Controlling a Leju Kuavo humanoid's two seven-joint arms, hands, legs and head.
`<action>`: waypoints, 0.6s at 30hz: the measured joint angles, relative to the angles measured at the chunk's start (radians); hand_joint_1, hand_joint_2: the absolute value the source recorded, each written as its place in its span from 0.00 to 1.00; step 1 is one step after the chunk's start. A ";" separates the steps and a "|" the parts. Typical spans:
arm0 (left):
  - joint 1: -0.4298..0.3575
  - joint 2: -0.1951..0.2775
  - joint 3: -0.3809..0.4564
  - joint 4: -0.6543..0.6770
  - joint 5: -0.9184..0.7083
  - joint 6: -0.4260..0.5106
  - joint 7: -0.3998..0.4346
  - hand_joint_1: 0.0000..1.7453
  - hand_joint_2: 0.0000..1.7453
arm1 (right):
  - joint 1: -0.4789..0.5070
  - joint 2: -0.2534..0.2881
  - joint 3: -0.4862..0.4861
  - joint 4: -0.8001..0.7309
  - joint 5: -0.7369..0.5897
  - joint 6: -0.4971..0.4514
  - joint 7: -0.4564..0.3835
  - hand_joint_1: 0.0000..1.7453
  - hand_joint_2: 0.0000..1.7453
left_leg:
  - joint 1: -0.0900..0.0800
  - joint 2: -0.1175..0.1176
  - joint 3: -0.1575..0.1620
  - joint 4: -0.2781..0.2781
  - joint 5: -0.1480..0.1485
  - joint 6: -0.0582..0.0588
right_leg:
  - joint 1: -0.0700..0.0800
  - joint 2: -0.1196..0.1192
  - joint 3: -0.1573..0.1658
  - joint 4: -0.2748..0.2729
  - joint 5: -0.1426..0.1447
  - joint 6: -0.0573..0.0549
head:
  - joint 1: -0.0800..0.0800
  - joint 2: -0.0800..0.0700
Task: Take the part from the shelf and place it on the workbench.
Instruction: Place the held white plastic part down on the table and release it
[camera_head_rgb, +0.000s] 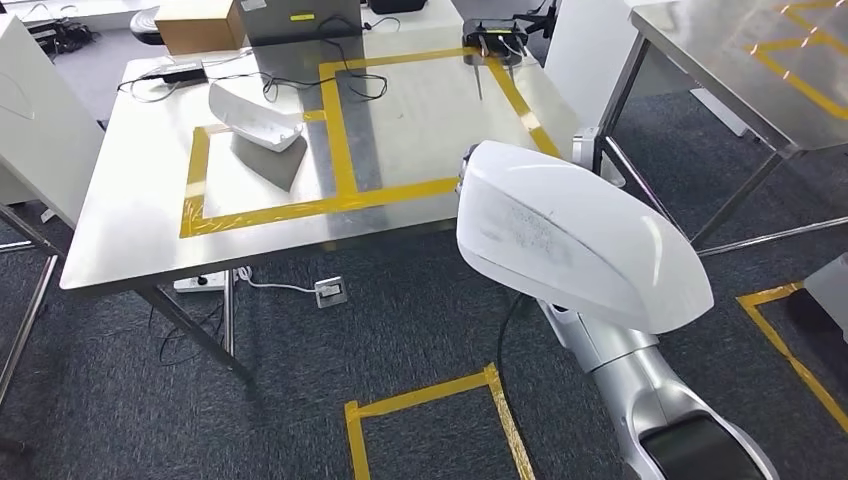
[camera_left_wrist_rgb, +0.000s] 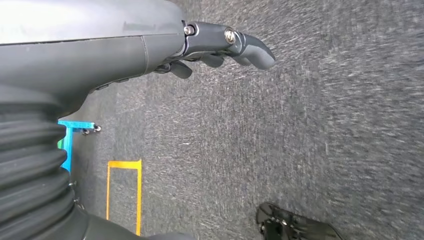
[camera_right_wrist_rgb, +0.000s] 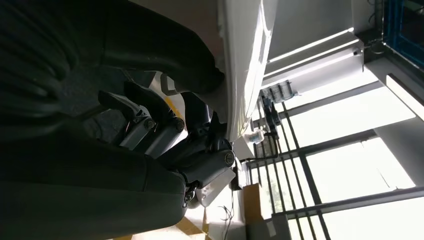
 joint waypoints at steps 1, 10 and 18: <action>-0.001 0.000 0.000 0.000 -0.001 0.000 0.000 0.00 1.00 | 0.001 -0.001 0.000 -0.002 -0.001 0.000 -0.002 1.00 1.00 | 0.000 -0.001 -0.017 0.047 0.027 -0.007 | -0.003 0.003 0.024 -0.009 -0.009 -0.008 | -0.001 0.000; 0.018 0.008 0.000 0.000 -0.004 0.000 0.003 0.00 1.00 | 0.030 -0.004 0.005 -0.004 0.000 -0.003 -0.005 1.00 1.00 | 0.000 -0.005 -0.296 0.099 -0.009 -0.014 | -0.009 0.021 0.245 -0.021 -0.182 -0.019 | -0.011 0.000; 0.010 0.007 0.000 0.000 -0.011 -0.006 0.000 0.00 1.00 | 0.011 -0.004 0.010 0.001 0.007 -0.015 0.004 1.00 1.00 | -0.001 -0.007 -0.211 0.006 0.143 0.038 | -0.010 0.016 0.167 0.259 -0.163 0.019 | -0.013 0.000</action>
